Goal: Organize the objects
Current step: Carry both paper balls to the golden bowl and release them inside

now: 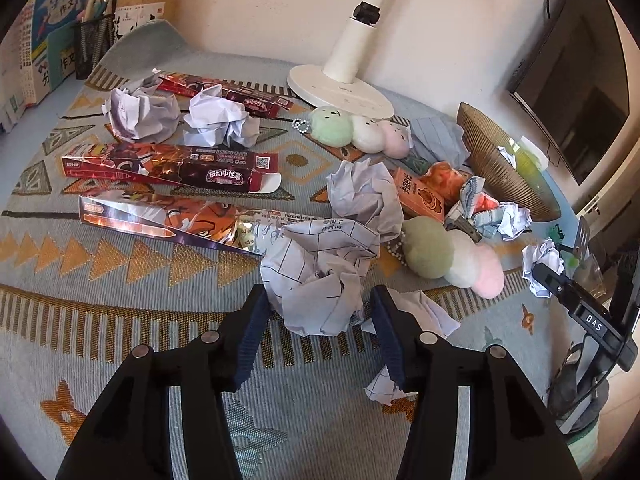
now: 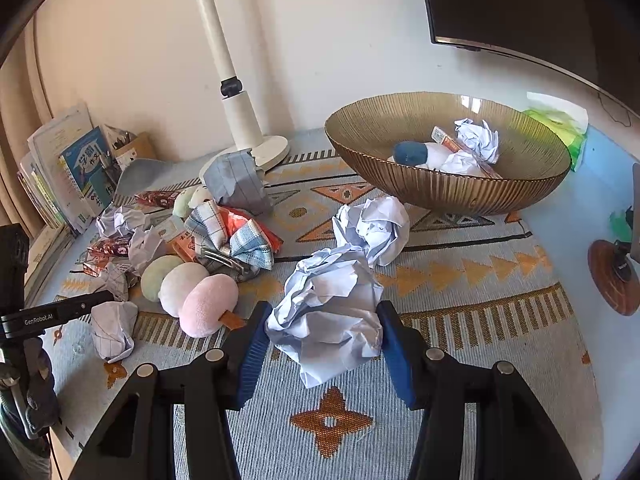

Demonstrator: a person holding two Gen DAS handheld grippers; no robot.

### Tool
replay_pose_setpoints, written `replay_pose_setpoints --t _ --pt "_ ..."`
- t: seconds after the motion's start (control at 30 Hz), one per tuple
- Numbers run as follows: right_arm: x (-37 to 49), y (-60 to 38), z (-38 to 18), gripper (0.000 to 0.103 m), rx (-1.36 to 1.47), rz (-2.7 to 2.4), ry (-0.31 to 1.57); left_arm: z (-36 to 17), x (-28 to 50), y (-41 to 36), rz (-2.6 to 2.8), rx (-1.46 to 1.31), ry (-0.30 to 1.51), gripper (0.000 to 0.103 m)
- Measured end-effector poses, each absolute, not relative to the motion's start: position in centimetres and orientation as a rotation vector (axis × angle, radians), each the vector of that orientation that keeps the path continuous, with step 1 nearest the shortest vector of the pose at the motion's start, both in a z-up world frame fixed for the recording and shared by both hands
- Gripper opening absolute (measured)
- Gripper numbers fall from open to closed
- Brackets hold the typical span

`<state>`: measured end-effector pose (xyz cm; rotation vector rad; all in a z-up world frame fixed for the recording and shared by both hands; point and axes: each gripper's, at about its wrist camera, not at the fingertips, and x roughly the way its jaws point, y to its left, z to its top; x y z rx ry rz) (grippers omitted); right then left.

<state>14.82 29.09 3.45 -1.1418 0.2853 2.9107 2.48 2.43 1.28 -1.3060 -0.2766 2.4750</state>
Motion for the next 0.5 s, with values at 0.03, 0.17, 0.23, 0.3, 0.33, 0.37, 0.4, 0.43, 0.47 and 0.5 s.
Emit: replay_pose_setpoints --t 0.03,0.17,0.23,0.3,0.33,0.37,0.4,0.43,0.47,0.5 --pt "14.9 29.0 3.5 0.051 -1.142 2.926 0.278 1.3 2.4 2.5 2.487 -1.306 -0.272 0.053" --pt "15.3 28.2 3.8 0.051 -1.111 2.967 0.23 1.2 2.5 2.7 2.524 -1.296 -0.245 0.051" --pt "15.3 28.2 3.8 0.051 -1.109 2.968 0.232 1.5 3.0 2.9 2.54 -1.264 -0.217 0.045" --pt "15.3 28.4 3.8 0.051 -1.11 2.974 0.253 2.1 3.9 3.3 2.567 -1.194 -0.182 0.045" --pt "15.4 28.5 3.9 0.051 -1.107 2.977 0.263 2.5 4.3 3.4 2.575 -1.161 -0.169 0.045" --pt "15.5 28.6 3.9 0.051 -1.102 2.981 0.27 2.7 4.6 3.4 2.582 -1.134 -0.162 0.045" --pt "15.6 28.6 4.0 0.051 -1.097 2.985 0.274 2.9 4.9 3.4 2.591 -1.115 -0.159 0.045" --pt "15.7 28.6 4.0 0.051 -1.09 2.989 0.278 3.1 5.0 3.3 2.602 -1.107 -0.163 0.045" --pt "15.8 28.7 4.1 0.051 -1.085 2.994 0.283 3.3 5.0 3.1 2.611 -1.105 -0.178 0.045" --pt "15.8 28.7 4.2 0.051 -1.082 2.997 0.289 3.4 4.9 3.0 2.605 -1.107 -0.212 0.045"
